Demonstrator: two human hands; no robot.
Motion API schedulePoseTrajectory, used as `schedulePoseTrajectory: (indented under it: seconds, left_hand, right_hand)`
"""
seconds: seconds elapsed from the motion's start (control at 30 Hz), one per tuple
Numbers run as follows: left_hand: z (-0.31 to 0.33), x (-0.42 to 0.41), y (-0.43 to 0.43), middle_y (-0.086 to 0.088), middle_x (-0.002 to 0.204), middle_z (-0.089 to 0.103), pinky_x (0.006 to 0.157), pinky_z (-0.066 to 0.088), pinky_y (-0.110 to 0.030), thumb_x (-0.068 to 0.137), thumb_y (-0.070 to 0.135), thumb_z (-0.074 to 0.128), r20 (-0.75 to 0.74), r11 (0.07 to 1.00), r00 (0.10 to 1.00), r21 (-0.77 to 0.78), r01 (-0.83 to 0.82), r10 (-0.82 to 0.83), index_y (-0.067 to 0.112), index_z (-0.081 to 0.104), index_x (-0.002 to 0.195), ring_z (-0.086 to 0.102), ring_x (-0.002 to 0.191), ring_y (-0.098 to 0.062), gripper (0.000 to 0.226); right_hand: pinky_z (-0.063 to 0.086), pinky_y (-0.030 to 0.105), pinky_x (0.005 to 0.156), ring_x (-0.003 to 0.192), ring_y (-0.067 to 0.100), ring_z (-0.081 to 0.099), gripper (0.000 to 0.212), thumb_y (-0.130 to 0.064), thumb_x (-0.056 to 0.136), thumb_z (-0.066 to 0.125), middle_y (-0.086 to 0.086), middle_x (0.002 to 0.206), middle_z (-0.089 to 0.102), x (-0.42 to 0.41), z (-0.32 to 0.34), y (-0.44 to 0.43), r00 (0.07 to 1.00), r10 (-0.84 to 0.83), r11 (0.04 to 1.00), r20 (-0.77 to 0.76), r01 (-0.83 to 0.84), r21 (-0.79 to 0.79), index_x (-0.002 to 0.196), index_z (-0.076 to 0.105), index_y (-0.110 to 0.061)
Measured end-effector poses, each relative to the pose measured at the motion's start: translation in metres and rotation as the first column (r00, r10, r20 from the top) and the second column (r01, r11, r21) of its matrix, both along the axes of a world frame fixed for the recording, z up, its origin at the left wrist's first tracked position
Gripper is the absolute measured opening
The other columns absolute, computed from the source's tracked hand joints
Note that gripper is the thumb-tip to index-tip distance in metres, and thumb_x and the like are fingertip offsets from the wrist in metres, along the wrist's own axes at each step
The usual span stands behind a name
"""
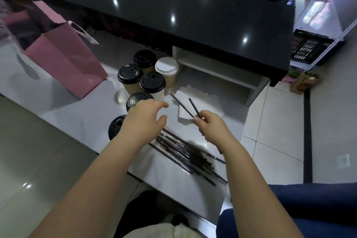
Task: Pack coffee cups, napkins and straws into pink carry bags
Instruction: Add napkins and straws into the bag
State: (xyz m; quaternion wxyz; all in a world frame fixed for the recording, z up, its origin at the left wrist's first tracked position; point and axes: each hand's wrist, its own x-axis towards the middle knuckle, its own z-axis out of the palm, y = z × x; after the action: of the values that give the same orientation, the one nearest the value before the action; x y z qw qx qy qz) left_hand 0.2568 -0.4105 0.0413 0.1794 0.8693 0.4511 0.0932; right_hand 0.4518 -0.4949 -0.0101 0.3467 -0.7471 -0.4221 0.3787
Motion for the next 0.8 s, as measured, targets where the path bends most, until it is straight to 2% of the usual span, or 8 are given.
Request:
schedulePoseTrajectory:
  seconds: [0.07,0.2,0.33,0.43,0.5,0.6,0.8]
  left_hand:
    - [0.008,-0.009,0.008,0.006,0.121,0.061,0.092,0.046,-0.039,0.092,0.028,0.056,0.036,0.999,0.999,0.029,-0.028,0.027,0.026,0.060,0.127,0.050,0.117,-0.019,0.036]
    - [0.022,-0.036,0.029,0.006,0.119,0.062,0.090,0.048,-0.041,0.090,0.026,0.059,0.075,0.995,0.996,0.082,-0.058,0.052,0.027,0.062,0.123,0.054,0.111,-0.021,0.034]
    - [0.035,-0.080,0.060,0.003,0.121,0.063,0.091,0.047,-0.043,0.090,0.025,0.060,0.108,0.987,0.992,0.138,-0.086,0.071,0.025,0.062,0.124,0.053,0.114,-0.024,0.035]
    - [0.043,-0.124,0.090,0.003,0.122,0.063,0.090,0.045,-0.042,0.091,0.026,0.058,0.085,0.969,0.994,0.232,-0.090,0.072,0.024,0.061,0.126,0.053,0.114,-0.024,0.035]
    - [0.047,-0.157,0.112,0.005,0.122,0.063,0.090,0.045,-0.041,0.092,0.029,0.056,0.048,0.952,0.996,0.294,-0.083,0.072,0.026,0.061,0.126,0.052,0.113,-0.023,0.035]
    - [0.052,-0.209,0.148,0.008,0.121,0.061,0.089,0.044,-0.038,0.092,0.033,0.051,-0.017,0.940,0.997,0.335,-0.066,0.077,0.030,0.058,0.126,0.052,0.113,-0.021,0.035]
    - [0.058,-0.294,0.220,0.006,0.119,0.061,0.084,0.041,-0.036,0.089,0.029,0.050,-0.052,0.930,0.997,0.366,-0.026,0.048,0.028,0.058,0.122,0.051,0.112,-0.021,0.034]
  right_hand:
    - [0.048,0.032,0.055,0.056,0.018,0.055,0.014,-0.018,0.099,0.049,0.005,0.061,0.062,-0.014,0.013,0.012,0.983,0.003,0.999,-0.186,0.006,0.048,0.092,0.060,-0.012]
    - [0.054,0.029,0.058,0.063,0.022,0.066,0.014,-0.004,0.101,0.043,0.010,0.076,0.071,-0.042,0.035,0.043,0.890,0.082,0.988,-0.449,-0.013,0.154,0.107,0.055,-0.006]
    - [0.053,0.028,0.056,0.065,0.020,0.066,0.029,0.011,0.097,0.037,0.008,0.082,0.069,-0.084,0.051,0.085,0.814,0.148,0.969,-0.562,-0.006,0.246,0.111,0.056,-0.007]
    - [0.048,0.026,0.055,0.061,0.018,0.061,0.030,0.009,0.095,0.041,0.007,0.080,0.068,-0.126,0.061,0.124,0.765,0.174,0.964,-0.619,-0.005,0.265,0.111,0.059,-0.008]
    - [0.045,0.024,0.053,0.057,0.016,0.056,0.019,-0.002,0.097,0.048,0.006,0.074,0.067,-0.161,0.066,0.151,0.778,0.153,0.959,-0.610,0.031,0.280,0.107,0.062,-0.010]
    - [0.042,0.024,0.049,0.052,0.014,0.052,0.013,-0.017,0.098,0.053,0.003,0.067,0.064,-0.217,0.071,0.188,0.883,0.108,0.951,-0.457,0.043,0.306,0.100,0.065,-0.011]
    - [0.046,0.027,0.053,0.053,0.013,0.055,0.015,-0.012,0.098,0.053,-0.001,0.064,0.065,-0.303,0.094,0.261,0.976,0.048,0.938,-0.210,0.028,0.345,0.090,0.065,-0.017]
